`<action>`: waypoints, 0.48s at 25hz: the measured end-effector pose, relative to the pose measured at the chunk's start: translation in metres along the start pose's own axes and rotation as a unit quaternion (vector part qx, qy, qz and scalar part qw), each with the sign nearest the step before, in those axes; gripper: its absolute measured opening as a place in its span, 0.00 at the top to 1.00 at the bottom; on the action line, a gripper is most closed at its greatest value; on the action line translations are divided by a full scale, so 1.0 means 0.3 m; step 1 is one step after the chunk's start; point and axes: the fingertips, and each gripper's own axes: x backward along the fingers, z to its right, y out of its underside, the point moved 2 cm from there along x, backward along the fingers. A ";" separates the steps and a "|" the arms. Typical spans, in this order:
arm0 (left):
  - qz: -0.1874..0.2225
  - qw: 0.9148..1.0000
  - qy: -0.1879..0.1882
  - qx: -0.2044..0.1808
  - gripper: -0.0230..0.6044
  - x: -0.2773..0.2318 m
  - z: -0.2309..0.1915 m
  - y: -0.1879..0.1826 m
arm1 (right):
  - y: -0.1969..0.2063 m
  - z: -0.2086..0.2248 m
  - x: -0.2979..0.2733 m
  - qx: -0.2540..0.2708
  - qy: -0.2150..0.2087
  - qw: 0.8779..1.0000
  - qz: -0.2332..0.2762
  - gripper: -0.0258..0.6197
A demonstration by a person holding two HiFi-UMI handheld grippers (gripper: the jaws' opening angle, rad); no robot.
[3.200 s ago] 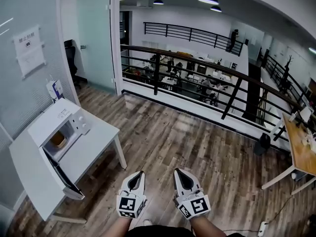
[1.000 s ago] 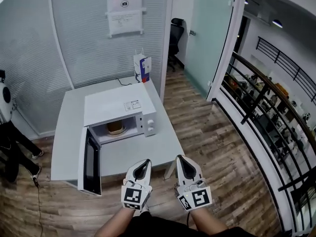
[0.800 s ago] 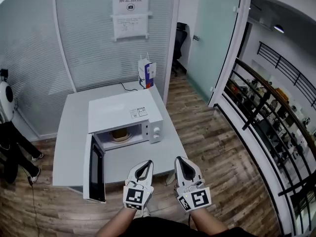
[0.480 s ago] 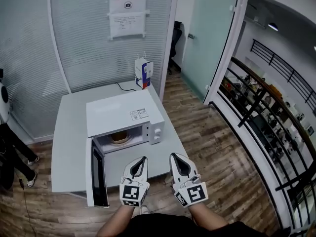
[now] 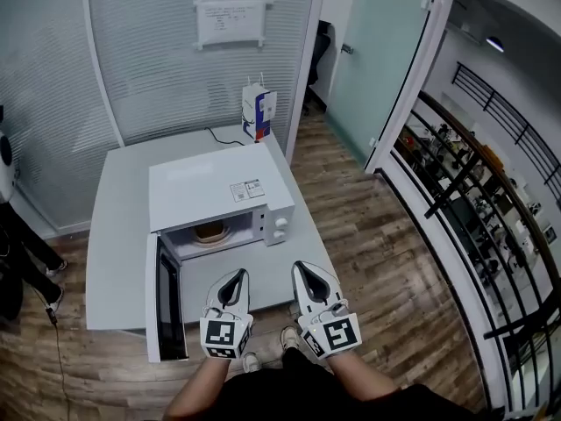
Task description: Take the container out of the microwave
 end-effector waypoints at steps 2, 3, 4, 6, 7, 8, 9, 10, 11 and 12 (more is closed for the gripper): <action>-0.006 1.000 -0.015 0.001 0.96 -0.009 -0.018 0.016 | 0.015 0.009 -0.026 -0.004 -0.012 1.000 0.000 0.96; -0.009 1.000 -0.023 0.002 0.96 -0.020 -0.030 0.025 | 0.023 0.015 -0.042 -0.004 -0.020 1.000 0.000 0.96; -0.012 0.999 -0.033 0.005 0.96 -0.035 -0.042 0.035 | 0.034 0.024 -0.059 -0.004 -0.027 1.000 0.000 0.96; -0.016 0.998 -0.051 0.012 0.96 -0.062 -0.067 0.056 | 0.068 0.039 -0.090 -0.005 -0.041 0.999 -0.006 0.96; -0.018 0.998 -0.060 0.015 0.96 -0.070 -0.079 0.063 | 0.087 0.044 -0.106 -0.008 -0.049 0.999 -0.010 0.96; -0.021 0.997 -0.069 0.016 0.96 -0.076 -0.091 0.068 | 0.106 0.048 -0.121 -0.011 -0.058 0.998 -0.014 0.96; -0.023 0.997 -0.078 0.017 0.96 -0.081 -0.103 0.072 | 0.125 0.050 -0.137 -0.015 -0.067 0.997 -0.019 0.96; -0.026 0.996 -0.087 0.018 0.96 -0.087 -0.114 0.079 | 0.144 0.053 -0.153 -0.018 -0.076 0.997 -0.023 0.96; -0.030 0.995 -0.096 0.018 0.96 -0.094 -0.127 0.089 | 0.163 0.056 -0.168 -0.021 -0.084 0.996 -0.028 0.96; -0.035 0.994 -0.106 0.020 0.96 -0.100 -0.139 0.104 | 0.183 0.058 -0.183 -0.023 -0.093 0.995 -0.033 0.96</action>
